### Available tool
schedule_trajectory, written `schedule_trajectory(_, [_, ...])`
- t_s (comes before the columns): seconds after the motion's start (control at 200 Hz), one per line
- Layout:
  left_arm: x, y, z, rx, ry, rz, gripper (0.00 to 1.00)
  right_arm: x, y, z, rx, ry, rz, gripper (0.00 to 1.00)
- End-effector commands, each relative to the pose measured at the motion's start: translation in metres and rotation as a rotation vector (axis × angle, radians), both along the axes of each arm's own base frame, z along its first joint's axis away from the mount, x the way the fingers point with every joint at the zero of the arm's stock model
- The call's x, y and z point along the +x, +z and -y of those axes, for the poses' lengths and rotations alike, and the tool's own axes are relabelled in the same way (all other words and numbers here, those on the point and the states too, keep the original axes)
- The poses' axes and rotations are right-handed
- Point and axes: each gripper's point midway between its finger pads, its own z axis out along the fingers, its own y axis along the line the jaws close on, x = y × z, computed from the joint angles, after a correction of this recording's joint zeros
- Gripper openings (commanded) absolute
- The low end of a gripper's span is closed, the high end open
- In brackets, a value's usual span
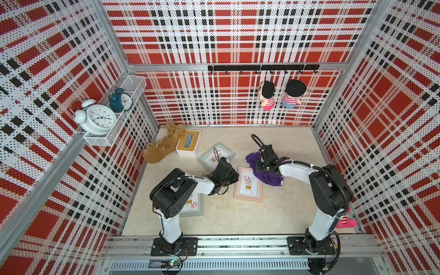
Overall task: Wipe the picture frame with a cloth
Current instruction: Wipe the dirt from the picture frame.
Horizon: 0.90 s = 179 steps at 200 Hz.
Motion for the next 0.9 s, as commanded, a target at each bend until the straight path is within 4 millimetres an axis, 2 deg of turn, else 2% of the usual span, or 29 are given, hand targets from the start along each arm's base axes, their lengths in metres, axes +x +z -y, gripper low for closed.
schedule_trajectory(0.0, [-0.047, -0.075, -0.045, 0.203, 0.025, -0.238, 0.16, -0.027, -0.033, -0.009, -0.087, 0.066, -0.13, 0.0])
schedule_trajectory(0.125, [-0.045, -0.075, -0.05, 0.196, 0.039, -0.24, 0.16, -0.016, -0.033, -0.083, -0.041, 0.147, -0.107, 0.0])
schedule_trajectory(0.21, [-0.045, -0.074, -0.051, 0.195, 0.037, -0.238, 0.16, -0.009, -0.031, -0.106, 0.023, 0.136, -0.104, 0.0])
schedule_trajectory(0.251, [-0.046, -0.075, -0.052, 0.197, 0.038, -0.24, 0.16, -0.005, -0.028, -0.102, 0.025, 0.117, -0.092, 0.0])
schedule_trajectory(0.316, [-0.048, -0.077, -0.053, 0.201, 0.038, -0.245, 0.16, -0.004, -0.027, -0.082, -0.004, 0.084, -0.087, 0.0])
schedule_trajectory(0.476, [-0.051, -0.082, -0.054, 0.21, 0.035, -0.253, 0.16, -0.019, -0.031, -0.003, -0.124, -0.001, -0.099, 0.0])
schedule_trajectory(0.526, [-0.052, -0.083, -0.054, 0.21, 0.036, -0.256, 0.16, -0.02, -0.031, 0.01, -0.183, -0.009, -0.085, 0.0])
schedule_trajectory(0.561, [-0.053, -0.084, -0.054, 0.209, 0.035, -0.257, 0.16, -0.021, -0.033, 0.009, -0.182, -0.005, -0.093, 0.0])
schedule_trajectory(0.601, [-0.053, -0.084, -0.054, 0.21, 0.034, -0.258, 0.16, -0.02, -0.036, -0.001, -0.154, 0.009, -0.103, 0.0])
schedule_trajectory(0.792, [-0.053, -0.083, -0.053, 0.206, 0.039, -0.26, 0.16, -0.014, -0.037, -0.107, 0.036, 0.139, -0.104, 0.0])
schedule_trajectory(0.852, [-0.052, -0.083, -0.052, 0.206, 0.04, -0.258, 0.16, -0.014, -0.038, -0.122, 0.081, 0.156, -0.108, 0.0])
schedule_trajectory(0.892, [-0.052, -0.082, -0.052, 0.205, 0.041, -0.257, 0.16, -0.012, -0.037, -0.12, 0.082, 0.148, -0.105, 0.0])
